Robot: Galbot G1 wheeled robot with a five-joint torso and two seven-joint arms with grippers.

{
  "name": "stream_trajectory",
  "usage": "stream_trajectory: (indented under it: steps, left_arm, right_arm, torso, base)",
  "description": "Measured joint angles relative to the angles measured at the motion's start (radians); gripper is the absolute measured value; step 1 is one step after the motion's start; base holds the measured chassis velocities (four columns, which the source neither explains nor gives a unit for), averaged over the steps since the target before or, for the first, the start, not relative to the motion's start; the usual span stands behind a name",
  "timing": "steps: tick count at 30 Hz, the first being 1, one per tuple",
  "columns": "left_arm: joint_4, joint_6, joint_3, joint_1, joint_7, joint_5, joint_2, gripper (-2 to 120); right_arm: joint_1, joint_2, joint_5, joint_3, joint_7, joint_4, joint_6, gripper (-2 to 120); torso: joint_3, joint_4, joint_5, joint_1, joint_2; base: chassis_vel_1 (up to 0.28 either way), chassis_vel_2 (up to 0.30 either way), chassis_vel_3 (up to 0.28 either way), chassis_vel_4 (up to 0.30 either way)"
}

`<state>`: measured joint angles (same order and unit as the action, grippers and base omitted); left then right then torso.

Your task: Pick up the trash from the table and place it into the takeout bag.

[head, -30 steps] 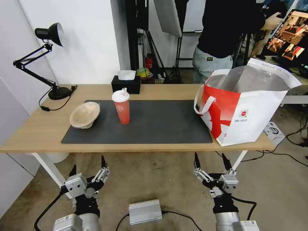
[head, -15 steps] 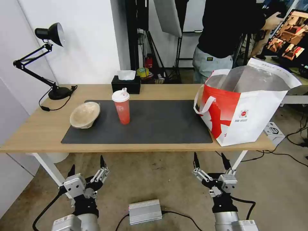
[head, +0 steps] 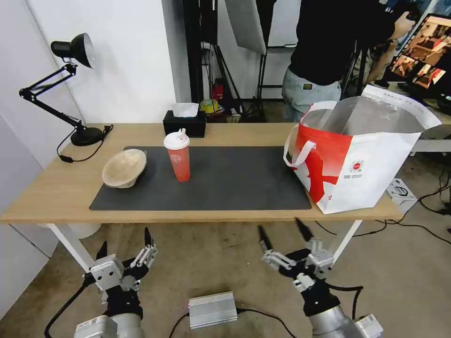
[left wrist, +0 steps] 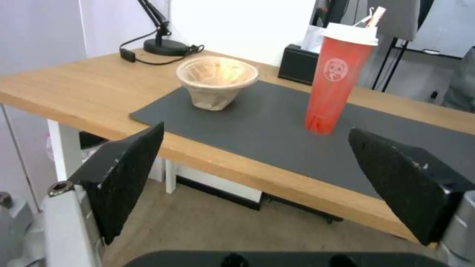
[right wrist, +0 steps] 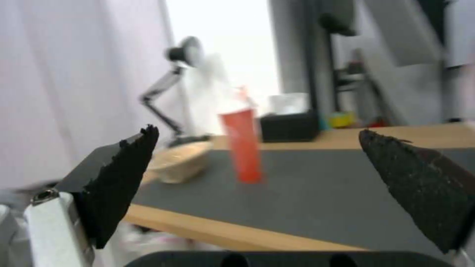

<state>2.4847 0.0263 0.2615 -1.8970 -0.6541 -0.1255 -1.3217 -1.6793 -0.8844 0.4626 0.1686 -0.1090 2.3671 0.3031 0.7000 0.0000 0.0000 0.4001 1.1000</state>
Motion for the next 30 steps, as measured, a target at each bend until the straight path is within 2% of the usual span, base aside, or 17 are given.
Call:
stream_trajectory:
  steps: [3,7,10,11,18,30]
  left_arm:
    - [-0.003,-0.001,-0.002,0.002,0.002,-0.001,0.003,100]
    - [-0.008,-0.008,-0.004,0.003,0.005,-0.001,0.003,100]
    - [-0.012,-0.008,-0.007,0.009,0.006,-0.003,0.005,100]
    - [-0.015,-0.007,-0.008,0.013,0.008,-0.004,0.009,100]
    - [-0.021,-0.007,-0.009,0.011,0.014,-0.005,0.003,100]
    - [-0.022,-0.004,0.002,-0.001,0.016,0.000,-0.013,100]
  right_arm:
    - [0.031,0.029,0.055,0.004,0.051,0.016,-0.028,100]
    - [0.149,0.087,0.173,0.008,0.143,0.034,-0.116,100]
    - [0.200,0.101,0.208,0.011,0.158,0.034,-0.154,100]
    - [0.225,0.107,0.226,0.013,0.162,0.033,-0.175,100]
    - [0.339,0.114,0.247,-0.029,0.152,-0.012,-0.226,100]
    - [0.661,0.050,0.270,-0.251,0.075,-0.140,-0.286,100]
  torso:
    - [0.000,-0.0003,0.0000,0.000,0.000]
    - [0.000,-0.0001,0.0000,0.000,0.000]
    - [0.000,0.0005,0.0001,0.000,0.000]
    - [0.000,0.0000,0.0000,0.000,0.000]
    - [0.000,-0.0001,0.0000,0.000,0.000]
    - [0.000,0.0000,-0.0001,0.000,0.000]
  base:
    - [0.000,0.000,0.000,0.000]
    - [0.000,0.000,0.000,0.000]
    - [0.000,0.000,0.000,0.000]
    - [0.000,0.000,0.000,0.000]
    - [0.000,0.000,0.000,0.000]
    - [0.000,0.000,0.000,0.000]
